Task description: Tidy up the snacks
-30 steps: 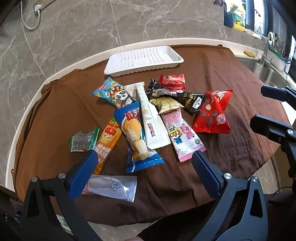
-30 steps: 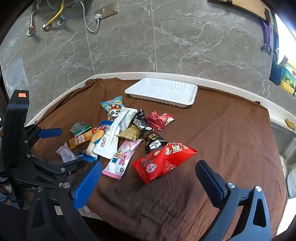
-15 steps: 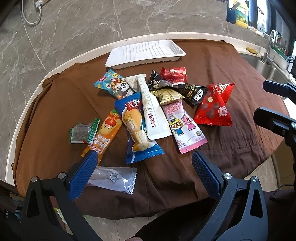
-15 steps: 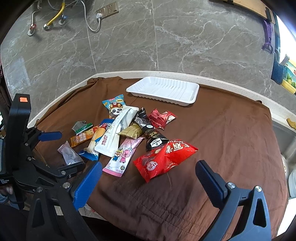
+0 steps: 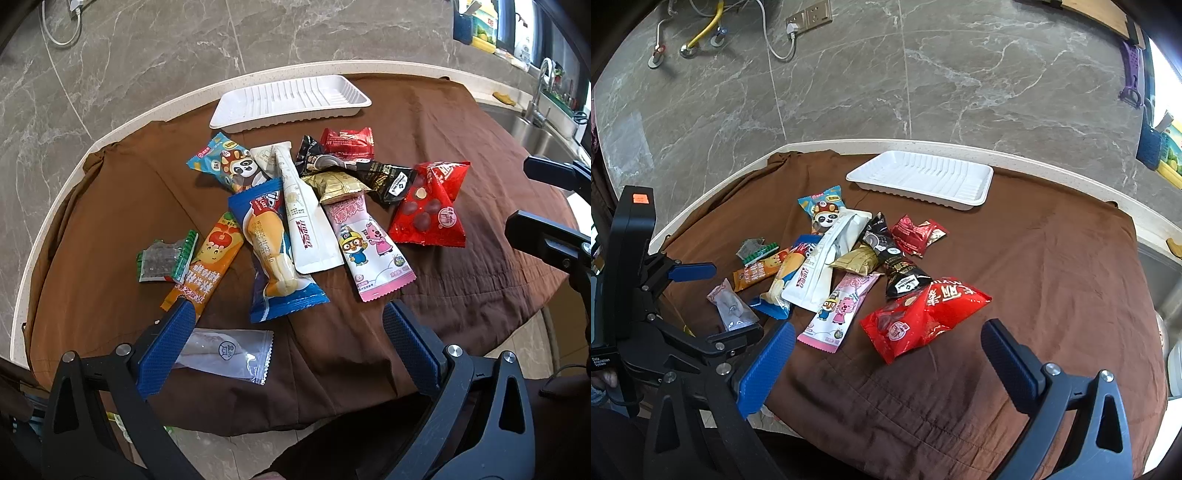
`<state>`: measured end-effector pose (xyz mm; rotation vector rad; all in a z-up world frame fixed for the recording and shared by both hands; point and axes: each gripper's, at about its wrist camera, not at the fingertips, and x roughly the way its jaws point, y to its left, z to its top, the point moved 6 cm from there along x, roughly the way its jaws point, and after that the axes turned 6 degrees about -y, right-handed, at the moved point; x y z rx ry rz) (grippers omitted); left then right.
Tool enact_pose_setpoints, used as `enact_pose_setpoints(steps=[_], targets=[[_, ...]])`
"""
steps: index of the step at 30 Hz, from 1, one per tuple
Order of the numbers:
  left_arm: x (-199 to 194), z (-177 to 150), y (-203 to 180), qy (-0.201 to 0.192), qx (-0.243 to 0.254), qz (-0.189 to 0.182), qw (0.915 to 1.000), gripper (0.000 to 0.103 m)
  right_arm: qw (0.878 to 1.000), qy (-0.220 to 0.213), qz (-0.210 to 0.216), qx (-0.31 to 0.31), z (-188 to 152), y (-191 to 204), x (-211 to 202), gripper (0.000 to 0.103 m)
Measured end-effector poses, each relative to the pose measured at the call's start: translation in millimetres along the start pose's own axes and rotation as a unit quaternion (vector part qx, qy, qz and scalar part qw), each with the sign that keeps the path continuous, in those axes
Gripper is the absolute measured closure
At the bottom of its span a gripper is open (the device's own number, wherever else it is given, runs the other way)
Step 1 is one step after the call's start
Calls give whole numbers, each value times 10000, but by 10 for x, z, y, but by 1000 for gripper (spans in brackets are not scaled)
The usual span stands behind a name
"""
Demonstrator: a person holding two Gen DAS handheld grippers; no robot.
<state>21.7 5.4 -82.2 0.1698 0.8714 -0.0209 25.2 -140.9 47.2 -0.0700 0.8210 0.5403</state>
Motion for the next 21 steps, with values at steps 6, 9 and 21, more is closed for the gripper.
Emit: enact_pose_setpoints(steps=[6, 9, 21], targets=[[2, 0, -3, -6, -1, -1, 10000, 0, 10000, 1, -5, -3, 0, 8, 6, 0], [6, 7, 4, -13, 9, 1, 10000, 0, 10000, 4, 0, -4, 5, 2, 8, 0], [10, 9, 9, -11, 17, 7, 10000, 0, 10000, 17, 7, 9, 0, 27, 21, 0]])
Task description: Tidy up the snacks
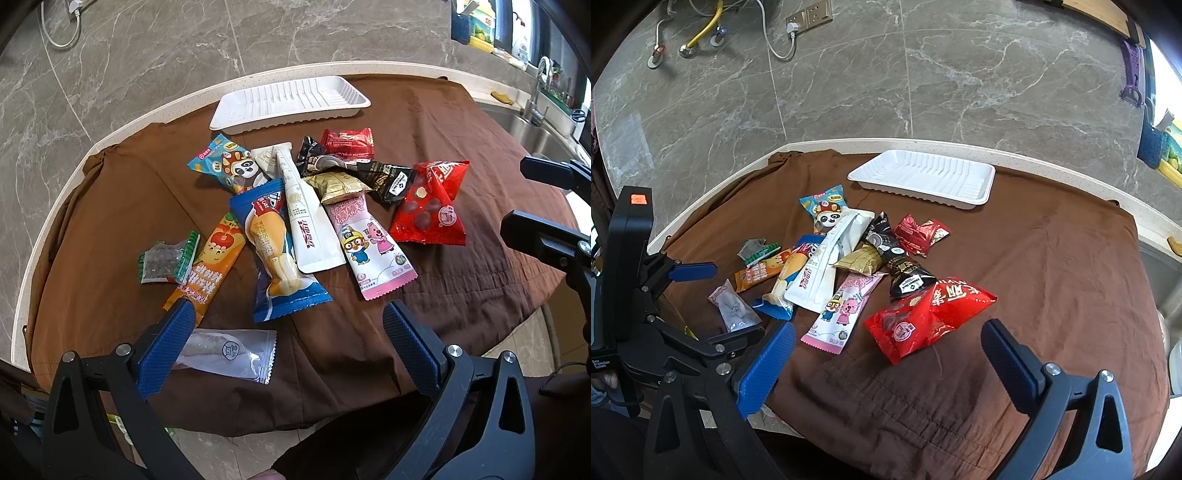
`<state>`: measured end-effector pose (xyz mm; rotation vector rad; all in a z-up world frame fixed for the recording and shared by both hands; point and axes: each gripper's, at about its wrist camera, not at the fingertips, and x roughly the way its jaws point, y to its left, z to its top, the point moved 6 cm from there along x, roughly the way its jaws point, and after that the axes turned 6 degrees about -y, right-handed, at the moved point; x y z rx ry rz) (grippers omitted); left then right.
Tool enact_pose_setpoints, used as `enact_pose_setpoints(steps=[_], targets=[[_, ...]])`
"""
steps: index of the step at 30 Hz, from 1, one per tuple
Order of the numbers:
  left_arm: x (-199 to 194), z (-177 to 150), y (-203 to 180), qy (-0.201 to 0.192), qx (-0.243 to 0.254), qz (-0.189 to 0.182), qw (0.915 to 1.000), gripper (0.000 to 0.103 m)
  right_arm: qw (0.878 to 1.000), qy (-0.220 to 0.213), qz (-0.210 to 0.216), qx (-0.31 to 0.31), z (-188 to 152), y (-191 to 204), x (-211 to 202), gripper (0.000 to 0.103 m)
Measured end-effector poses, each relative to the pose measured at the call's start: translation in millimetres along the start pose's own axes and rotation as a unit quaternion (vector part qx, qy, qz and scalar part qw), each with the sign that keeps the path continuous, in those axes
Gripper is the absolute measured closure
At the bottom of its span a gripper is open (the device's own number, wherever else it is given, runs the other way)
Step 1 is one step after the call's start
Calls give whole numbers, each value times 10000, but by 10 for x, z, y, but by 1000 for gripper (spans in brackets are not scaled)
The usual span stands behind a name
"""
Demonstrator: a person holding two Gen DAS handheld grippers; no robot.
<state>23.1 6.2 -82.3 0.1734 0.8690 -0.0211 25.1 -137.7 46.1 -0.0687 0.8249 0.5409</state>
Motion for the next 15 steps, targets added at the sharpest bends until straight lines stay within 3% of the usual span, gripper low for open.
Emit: enact_pose_setpoints(steps=[15], targets=[[-84, -26, 43, -129, -91, -17, 9999, 0, 9999, 26, 111, 63, 0, 27, -14, 0]])
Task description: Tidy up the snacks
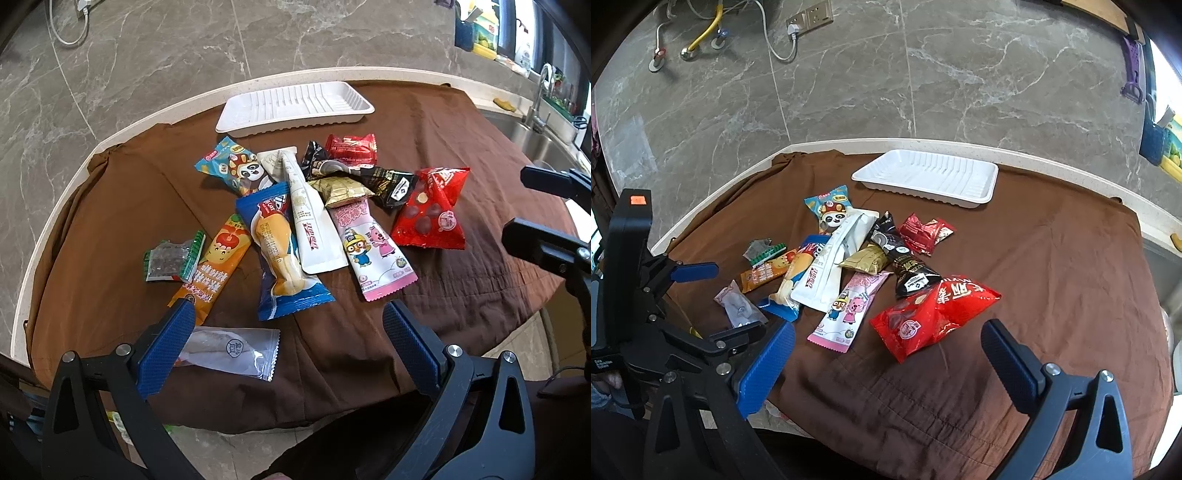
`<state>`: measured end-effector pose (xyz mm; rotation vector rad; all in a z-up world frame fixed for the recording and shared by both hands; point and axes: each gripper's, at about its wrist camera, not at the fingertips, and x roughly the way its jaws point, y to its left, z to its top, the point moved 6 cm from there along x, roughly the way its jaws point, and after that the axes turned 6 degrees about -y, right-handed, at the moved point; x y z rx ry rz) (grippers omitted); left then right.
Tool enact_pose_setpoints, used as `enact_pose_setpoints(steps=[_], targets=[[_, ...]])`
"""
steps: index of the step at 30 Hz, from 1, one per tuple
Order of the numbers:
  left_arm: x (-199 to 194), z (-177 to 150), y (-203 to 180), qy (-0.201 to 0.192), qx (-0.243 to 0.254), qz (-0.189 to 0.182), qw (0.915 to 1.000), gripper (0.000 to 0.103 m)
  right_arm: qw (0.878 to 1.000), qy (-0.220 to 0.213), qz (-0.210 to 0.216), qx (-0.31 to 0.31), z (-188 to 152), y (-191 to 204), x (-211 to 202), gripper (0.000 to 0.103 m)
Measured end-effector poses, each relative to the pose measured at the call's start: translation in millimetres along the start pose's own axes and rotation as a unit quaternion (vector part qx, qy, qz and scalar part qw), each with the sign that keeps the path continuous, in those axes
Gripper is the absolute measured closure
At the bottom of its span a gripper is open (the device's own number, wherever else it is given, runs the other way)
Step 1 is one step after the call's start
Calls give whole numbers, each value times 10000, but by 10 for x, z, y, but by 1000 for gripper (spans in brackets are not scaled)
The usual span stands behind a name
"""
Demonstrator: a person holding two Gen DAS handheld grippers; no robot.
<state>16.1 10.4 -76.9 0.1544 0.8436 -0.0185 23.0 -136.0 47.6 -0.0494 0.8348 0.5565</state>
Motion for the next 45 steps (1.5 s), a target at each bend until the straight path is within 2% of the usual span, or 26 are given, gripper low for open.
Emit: enact_pose_setpoints(steps=[10, 16, 31, 36, 45], targets=[[-162, 21, -78, -231, 2, -202, 9995, 0, 9997, -27, 258, 25, 30, 22, -100, 1], [-132, -22, -80, -106, -31, -161, 9998, 0, 9997, -55, 241, 46, 31, 21, -113, 1], [-33, -51, 19, 77, -187, -82, 9998, 0, 9990, 222, 182, 338, -38, -91, 25, 1], [18, -6, 74, 127, -350, -131, 9992, 0, 9979, 322, 209, 514, -59, -148, 82, 5], [145, 189, 263, 170, -796, -173, 9965, 0, 9949, 452, 215, 880, -66, -273, 193, 6]])
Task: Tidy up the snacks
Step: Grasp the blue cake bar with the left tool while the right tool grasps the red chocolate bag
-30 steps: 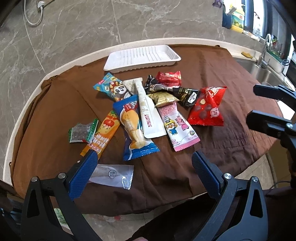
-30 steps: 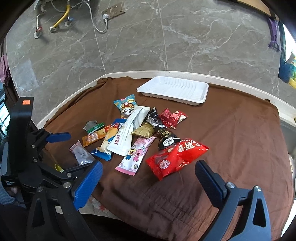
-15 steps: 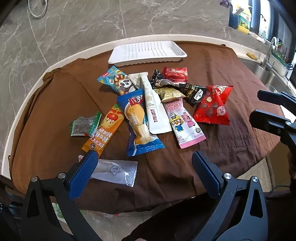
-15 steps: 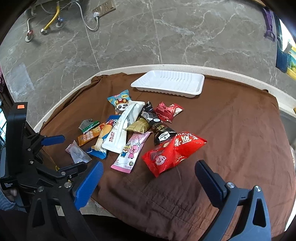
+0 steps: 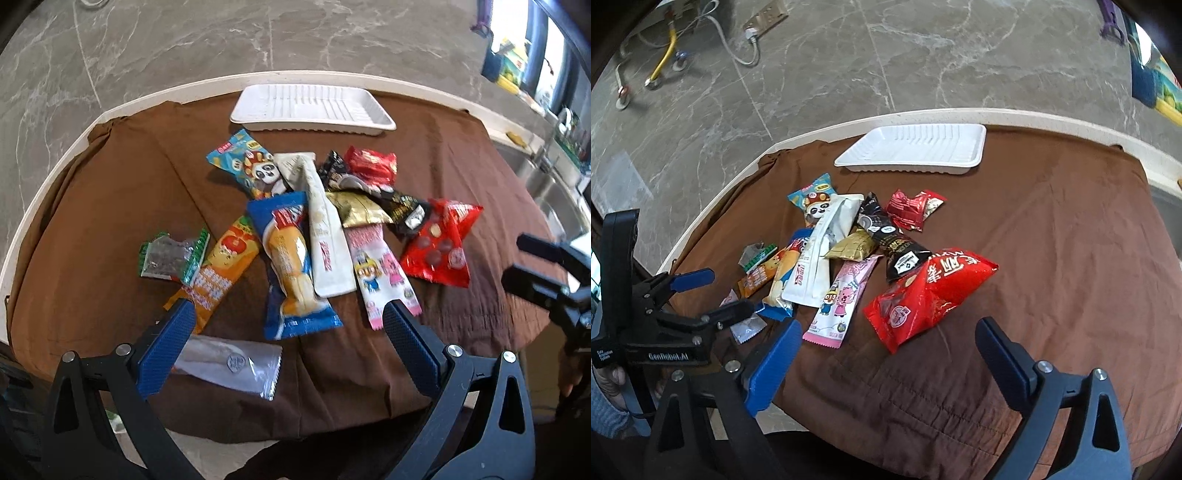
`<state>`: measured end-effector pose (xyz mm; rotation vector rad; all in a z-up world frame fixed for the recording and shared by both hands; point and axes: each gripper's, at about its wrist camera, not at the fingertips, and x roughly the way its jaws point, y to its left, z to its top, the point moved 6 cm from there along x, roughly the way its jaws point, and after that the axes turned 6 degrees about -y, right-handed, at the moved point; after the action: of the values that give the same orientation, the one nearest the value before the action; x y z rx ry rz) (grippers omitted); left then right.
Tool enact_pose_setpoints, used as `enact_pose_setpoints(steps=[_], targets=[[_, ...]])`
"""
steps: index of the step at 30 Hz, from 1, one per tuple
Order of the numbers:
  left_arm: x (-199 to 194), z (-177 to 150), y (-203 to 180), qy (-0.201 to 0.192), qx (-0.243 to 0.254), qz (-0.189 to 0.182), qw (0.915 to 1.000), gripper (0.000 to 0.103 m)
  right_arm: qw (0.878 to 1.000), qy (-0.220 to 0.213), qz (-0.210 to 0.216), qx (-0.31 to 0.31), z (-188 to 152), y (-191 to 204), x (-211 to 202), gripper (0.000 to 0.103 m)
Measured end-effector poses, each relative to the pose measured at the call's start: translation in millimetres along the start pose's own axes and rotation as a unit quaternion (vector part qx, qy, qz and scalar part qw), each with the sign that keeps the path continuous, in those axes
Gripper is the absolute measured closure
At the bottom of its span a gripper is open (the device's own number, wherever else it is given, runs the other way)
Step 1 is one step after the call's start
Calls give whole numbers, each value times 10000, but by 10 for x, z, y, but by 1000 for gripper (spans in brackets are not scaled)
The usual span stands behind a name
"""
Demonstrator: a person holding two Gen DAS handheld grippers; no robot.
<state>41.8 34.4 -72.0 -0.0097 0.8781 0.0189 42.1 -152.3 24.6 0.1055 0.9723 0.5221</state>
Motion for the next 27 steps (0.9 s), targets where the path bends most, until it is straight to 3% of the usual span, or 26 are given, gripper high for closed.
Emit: enact_pose_setpoints(steps=[8, 12, 19, 27], targets=[[189, 230, 203, 86, -291, 64, 9995, 1, 9985, 179, 88, 517, 27, -150, 181, 6], [357, 308, 311, 258, -478, 10, 9985, 8, 9965, 273, 115, 782, 41, -208, 280, 6], [719, 314, 398, 726, -677, -153, 9949, 35, 9903, 538, 170, 1273, 12, -329, 492, 18], [892, 316, 408, 907, -747, -369, 9924, 37, 9806, 894, 247, 1727, -46, -397, 715, 32]])
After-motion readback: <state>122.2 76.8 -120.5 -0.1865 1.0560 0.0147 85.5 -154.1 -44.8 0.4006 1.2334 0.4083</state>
